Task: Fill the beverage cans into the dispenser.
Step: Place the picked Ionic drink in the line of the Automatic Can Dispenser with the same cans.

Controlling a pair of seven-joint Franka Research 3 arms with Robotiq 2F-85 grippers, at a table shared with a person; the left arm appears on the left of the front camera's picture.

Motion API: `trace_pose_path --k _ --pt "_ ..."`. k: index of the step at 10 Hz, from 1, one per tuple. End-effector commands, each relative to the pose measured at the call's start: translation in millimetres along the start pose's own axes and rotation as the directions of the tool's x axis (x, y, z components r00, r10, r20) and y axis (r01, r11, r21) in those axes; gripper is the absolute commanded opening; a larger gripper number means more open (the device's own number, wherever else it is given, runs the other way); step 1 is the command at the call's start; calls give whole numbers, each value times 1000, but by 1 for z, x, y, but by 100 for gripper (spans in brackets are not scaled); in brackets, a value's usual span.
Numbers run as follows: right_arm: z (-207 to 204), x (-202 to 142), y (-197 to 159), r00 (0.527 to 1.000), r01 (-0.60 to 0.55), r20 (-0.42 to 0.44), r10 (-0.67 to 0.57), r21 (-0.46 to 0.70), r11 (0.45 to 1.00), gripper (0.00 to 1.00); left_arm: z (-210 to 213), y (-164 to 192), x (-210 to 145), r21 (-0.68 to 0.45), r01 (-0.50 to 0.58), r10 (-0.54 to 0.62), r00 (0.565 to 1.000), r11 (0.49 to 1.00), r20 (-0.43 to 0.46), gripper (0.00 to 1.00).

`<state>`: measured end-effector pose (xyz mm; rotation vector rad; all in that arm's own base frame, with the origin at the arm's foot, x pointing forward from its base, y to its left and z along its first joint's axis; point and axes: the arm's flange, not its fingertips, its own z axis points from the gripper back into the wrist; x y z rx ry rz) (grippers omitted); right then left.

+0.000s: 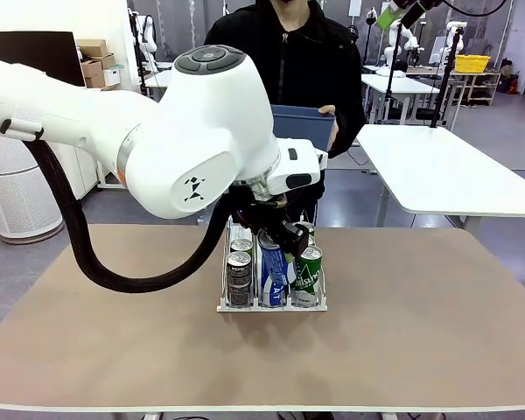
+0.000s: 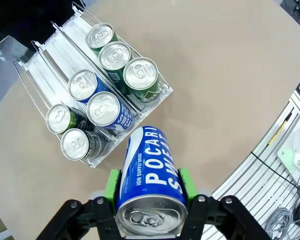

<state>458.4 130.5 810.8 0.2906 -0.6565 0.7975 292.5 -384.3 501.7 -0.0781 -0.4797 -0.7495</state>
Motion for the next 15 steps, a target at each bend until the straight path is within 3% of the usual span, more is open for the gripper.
trace_pose_path --k 1,6,15 --pt "0 -2 0 1000 2 -4 -2 2 1000 100 -10 -1 3 -11 71 -72 997 997 -13 58" --pt "0 -2 0 1000 2 -4 -2 2 1000 100 -37 -17 -4 27 149 -148 988 988 -42 58" --pt "0 -2 0 1000 2 -4 -2 2 1000 100 -72 -7 3 157 110 -110 994 982 -8 58"
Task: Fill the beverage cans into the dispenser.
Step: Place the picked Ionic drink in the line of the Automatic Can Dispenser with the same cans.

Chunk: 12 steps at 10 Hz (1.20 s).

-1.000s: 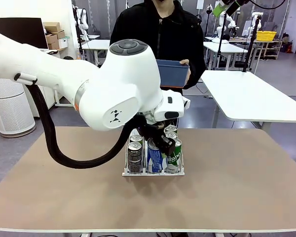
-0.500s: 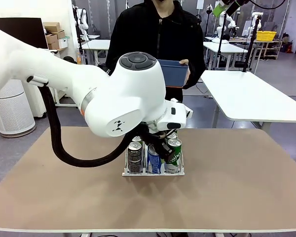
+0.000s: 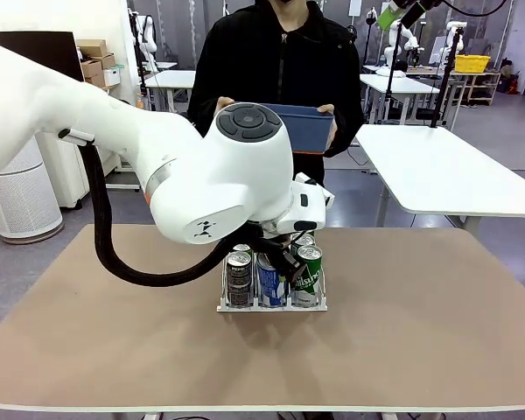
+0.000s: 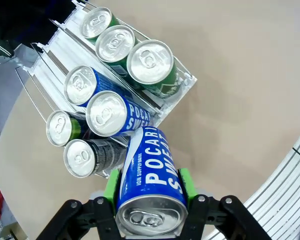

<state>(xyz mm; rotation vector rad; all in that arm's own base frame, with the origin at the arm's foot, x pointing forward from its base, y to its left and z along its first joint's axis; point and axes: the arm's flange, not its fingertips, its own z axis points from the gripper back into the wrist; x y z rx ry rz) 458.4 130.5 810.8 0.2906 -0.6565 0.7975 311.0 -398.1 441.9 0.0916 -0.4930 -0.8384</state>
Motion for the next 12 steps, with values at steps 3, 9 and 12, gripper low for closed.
trace_pose_path --k 3,9,12 --pt "0 -2 0 1000 2 -4 -2 2 1000 100 -20 9 17 15 -44 43 998 999 52 58" --pt "0 -2 0 1000 2 -4 -2 2 1000 100 -43 33 31 9 -99 98 994 995 38 58" --pt "0 -2 0 1000 2 -4 -2 2 1000 100 -53 42 36 45 -119 117 993 992 32 58"
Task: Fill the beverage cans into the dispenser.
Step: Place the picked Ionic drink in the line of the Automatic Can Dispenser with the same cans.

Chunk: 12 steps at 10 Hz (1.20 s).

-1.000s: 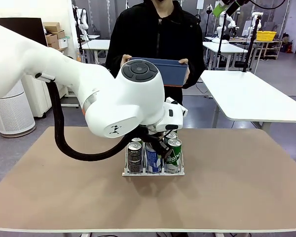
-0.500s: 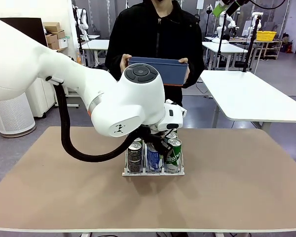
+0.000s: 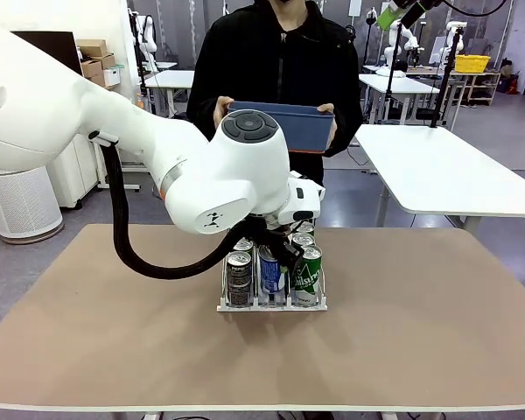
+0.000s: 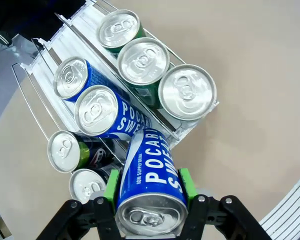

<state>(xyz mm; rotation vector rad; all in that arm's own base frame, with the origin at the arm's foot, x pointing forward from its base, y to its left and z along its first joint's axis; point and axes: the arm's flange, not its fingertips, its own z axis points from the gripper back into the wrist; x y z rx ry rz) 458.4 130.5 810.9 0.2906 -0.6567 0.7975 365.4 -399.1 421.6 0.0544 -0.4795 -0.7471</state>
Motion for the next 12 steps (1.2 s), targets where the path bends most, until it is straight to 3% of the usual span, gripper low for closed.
trace_pose_path --k 1,4,12 --pt "0 -2 0 1000 2 -4 -2 2 1000 100 -13 12 15 79 -31 28 999 996 35 58" --pt "0 -2 0 1000 2 -4 -2 2 1000 100 0 9 9 87 -32 27 998 996 57 58" --pt "0 -2 0 1000 2 -4 -2 2 1000 100 -31 15 7 30 -28 28 1000 999 5 58"
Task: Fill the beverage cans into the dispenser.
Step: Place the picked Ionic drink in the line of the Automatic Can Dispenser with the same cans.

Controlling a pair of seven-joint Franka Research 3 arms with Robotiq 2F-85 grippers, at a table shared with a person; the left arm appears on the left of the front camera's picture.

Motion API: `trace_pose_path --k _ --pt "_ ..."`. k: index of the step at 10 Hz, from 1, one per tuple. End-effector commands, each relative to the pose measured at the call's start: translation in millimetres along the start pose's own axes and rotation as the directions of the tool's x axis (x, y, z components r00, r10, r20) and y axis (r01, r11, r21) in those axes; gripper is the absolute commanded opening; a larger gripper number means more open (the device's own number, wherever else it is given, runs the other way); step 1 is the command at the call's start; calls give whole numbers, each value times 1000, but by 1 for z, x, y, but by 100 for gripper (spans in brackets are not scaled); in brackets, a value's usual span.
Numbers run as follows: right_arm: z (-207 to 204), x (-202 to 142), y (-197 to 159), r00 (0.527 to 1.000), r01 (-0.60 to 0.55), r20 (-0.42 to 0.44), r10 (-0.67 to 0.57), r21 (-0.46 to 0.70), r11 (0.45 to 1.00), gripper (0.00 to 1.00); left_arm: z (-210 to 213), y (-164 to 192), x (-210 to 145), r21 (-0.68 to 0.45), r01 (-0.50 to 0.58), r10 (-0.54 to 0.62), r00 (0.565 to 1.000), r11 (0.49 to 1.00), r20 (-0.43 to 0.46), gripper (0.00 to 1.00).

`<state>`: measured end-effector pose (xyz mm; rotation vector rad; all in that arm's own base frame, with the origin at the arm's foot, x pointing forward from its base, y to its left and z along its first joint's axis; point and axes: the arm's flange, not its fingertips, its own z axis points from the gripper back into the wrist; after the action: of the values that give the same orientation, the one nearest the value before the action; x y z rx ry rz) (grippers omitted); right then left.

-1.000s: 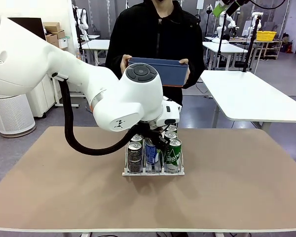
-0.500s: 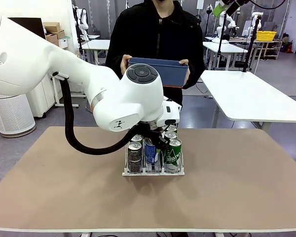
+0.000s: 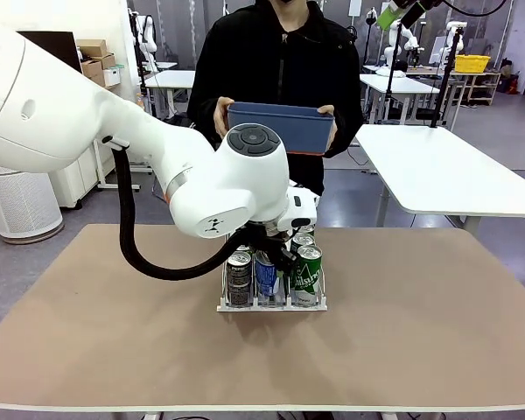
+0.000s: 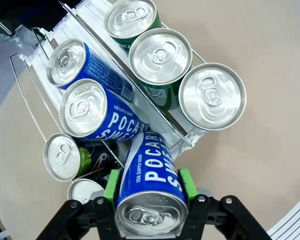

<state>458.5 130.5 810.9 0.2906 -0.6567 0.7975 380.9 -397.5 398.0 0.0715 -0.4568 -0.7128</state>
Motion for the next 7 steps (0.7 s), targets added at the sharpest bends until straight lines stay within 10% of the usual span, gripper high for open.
trace_pose_path --k 1,7 --pt "0 -2 0 1000 2 -4 -2 2 1000 100 7 4 6 -50 -2 4 999 999 41 58" --pt "0 -2 0 1000 2 -4 -2 2 1000 100 1 -1 9 -75 12 -17 997 997 -70 58"
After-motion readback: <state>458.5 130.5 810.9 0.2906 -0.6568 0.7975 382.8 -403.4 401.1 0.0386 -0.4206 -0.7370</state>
